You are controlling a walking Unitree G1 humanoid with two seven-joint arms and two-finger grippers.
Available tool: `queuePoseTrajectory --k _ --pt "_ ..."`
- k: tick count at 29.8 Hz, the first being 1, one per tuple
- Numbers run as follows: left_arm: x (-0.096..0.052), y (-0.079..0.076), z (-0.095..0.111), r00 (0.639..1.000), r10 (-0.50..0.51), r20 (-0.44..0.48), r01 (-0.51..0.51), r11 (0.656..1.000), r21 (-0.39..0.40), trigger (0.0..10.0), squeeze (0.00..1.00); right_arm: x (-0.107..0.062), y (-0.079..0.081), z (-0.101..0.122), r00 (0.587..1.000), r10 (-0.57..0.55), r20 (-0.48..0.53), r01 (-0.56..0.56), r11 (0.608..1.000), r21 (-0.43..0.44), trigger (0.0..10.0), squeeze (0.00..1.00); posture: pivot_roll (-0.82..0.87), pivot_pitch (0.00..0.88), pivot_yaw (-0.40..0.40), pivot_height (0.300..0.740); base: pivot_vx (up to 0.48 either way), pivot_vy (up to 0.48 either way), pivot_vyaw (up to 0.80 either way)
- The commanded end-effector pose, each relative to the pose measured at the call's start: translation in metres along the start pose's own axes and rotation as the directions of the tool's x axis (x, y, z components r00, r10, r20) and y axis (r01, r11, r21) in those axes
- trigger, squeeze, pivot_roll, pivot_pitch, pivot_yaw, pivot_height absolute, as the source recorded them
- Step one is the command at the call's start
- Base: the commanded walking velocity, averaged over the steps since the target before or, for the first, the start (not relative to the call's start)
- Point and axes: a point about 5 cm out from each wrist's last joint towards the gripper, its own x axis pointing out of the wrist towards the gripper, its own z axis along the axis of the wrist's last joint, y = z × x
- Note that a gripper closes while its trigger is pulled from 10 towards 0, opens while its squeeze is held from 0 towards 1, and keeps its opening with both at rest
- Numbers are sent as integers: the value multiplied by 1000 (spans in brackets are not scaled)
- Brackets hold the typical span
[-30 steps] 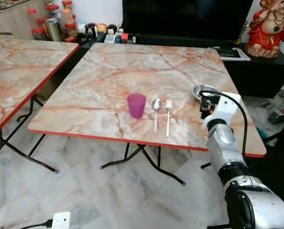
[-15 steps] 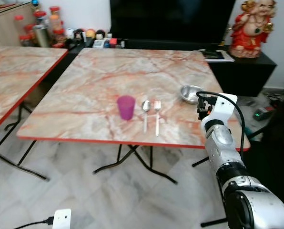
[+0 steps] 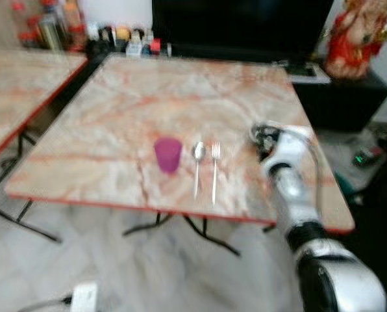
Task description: Setting the table
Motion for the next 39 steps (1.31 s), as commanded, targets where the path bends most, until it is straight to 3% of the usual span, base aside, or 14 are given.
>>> queuePoseTrajectory --k 1,8,17,26,39 --pt "1 -10 7 1000 -22 17 22 1000 -9 10000 0 0 -20 8 998 -55 18 55 998 5 10000 0 51 0 -18 740 480 0 0" --pt "1 -12 9 999 -31 25 31 999 -14 10000 0 0 -22 8 996 -86 17 86 996 19 10000 0 51 0 -18 740 368 0 0" --pt "1 -13 12 998 -51 37 52 998 -25 10000 0 1 -26 11 988 -150 23 149 988 43 10000 0 55 0 -17 740 0 0 0" --pt "1 -11 10 998 -55 28 56 998 -25 10000 0 1 -30 15 985 -170 34 169 985 36 10000 0 55 0 -17 740 0 0 -491" --pt "0 -4 2 997 -75 9 75 996 -37 10000 0 6 -56 17 947 -299 -118 304 952 22 10000 0 55 0 0 740 0 0 0"
